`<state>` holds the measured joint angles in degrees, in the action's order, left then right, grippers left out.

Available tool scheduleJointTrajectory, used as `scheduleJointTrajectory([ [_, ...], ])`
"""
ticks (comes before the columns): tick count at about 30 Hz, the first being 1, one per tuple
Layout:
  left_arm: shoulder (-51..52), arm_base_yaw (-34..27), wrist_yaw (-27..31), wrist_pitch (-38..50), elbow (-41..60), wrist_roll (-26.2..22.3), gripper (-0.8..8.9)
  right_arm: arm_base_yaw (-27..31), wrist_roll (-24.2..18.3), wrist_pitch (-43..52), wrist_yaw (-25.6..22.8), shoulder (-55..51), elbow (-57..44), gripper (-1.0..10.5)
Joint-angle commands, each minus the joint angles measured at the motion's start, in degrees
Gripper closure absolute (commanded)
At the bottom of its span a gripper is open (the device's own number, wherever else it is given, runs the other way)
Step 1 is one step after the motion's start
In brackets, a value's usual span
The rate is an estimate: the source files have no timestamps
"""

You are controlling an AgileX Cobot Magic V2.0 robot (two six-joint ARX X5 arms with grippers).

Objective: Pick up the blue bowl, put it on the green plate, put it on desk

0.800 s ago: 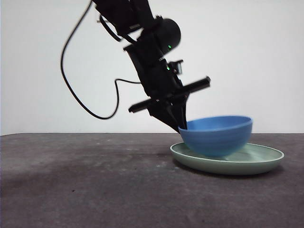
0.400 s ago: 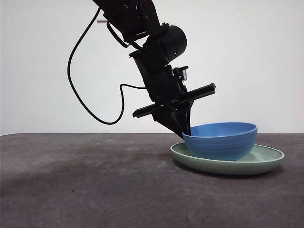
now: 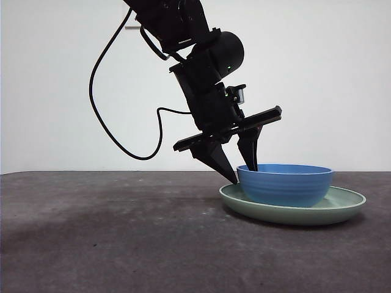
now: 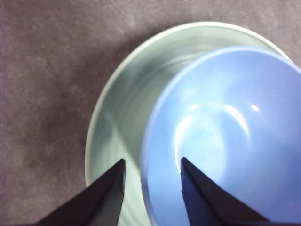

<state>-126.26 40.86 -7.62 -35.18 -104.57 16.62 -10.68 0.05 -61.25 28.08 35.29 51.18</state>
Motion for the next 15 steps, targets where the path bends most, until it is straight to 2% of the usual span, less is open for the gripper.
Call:
scheduleJointTrajectory([
  [1,0.3,0.4,-0.2,-0.5,-1.8,-0.6,6.18,-0.2,0.4,0.2,-0.1,0.2,1.0,5.3],
  [6,5.1,-0.4,-0.1,-2.2,-1.8,-2.5,6.18,-0.2,0.4,0.3,-1.4,0.2,1.0,5.3],
  [15,20.4,-3.1,-0.1,-6.6,-1.8,-6.3,6.18,-0.2,0.4,0.8,-1.5,0.2,1.0,5.3],
])
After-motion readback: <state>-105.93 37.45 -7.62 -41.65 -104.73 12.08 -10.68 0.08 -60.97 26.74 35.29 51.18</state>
